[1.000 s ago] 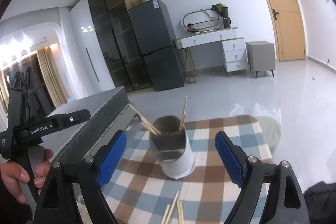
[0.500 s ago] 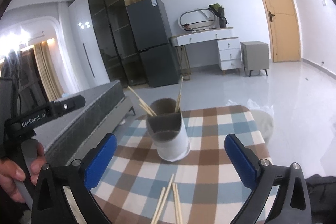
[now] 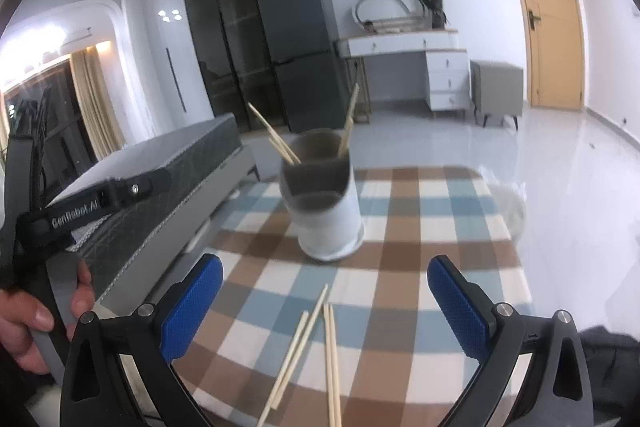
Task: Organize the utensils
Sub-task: 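Lower both tools toward the remaining chopsticks on the rug, then grasp a chopstick with the right tool while the left tool approaches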
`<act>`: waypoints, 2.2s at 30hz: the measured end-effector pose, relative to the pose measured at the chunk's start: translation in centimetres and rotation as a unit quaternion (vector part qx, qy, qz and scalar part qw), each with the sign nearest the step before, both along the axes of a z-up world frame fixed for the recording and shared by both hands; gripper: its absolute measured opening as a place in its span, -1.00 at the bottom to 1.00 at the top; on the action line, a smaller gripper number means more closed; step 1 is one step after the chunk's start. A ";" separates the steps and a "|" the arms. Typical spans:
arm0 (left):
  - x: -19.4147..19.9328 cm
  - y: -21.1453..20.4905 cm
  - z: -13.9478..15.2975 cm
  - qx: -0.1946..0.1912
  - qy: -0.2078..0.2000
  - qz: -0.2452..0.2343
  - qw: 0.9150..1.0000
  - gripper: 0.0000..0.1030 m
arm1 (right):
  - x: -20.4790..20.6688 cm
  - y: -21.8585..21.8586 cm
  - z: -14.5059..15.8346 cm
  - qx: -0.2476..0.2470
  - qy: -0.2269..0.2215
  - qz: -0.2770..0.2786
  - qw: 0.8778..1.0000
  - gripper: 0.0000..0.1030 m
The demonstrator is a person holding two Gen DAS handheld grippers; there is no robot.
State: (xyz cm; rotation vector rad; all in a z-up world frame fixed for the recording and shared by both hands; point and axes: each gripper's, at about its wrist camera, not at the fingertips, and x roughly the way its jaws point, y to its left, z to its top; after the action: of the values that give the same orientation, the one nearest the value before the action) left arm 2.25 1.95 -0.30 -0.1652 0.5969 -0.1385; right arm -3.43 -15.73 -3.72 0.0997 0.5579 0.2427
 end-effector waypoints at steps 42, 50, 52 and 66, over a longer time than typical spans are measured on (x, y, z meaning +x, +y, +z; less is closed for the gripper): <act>6.8 2.2 -9.2 -0.021 0.212 0.029 0.977 0.73 | 13.1 4.4 -14.8 -0.167 0.270 0.091 0.944 0.18; 6.9 2.6 -9.6 -0.026 0.225 0.038 0.973 0.73 | 12.9 4.8 -15.5 -0.183 0.282 0.091 0.937 0.04; 6.9 2.6 -9.6 -0.025 0.226 0.039 0.973 0.73 | 12.9 4.9 -15.4 -0.187 0.281 0.089 0.937 0.03; 7.1 3.0 -10.0 -0.018 0.235 0.042 0.971 0.73 | 13.7 6.6 -15.6 -0.188 0.275 0.090 0.938 -0.41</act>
State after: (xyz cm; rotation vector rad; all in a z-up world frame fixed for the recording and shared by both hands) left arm 9.32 4.95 -10.27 -0.2613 1.0580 -0.0271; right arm 10.25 -9.10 -19.35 -0.2662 1.1657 0.2832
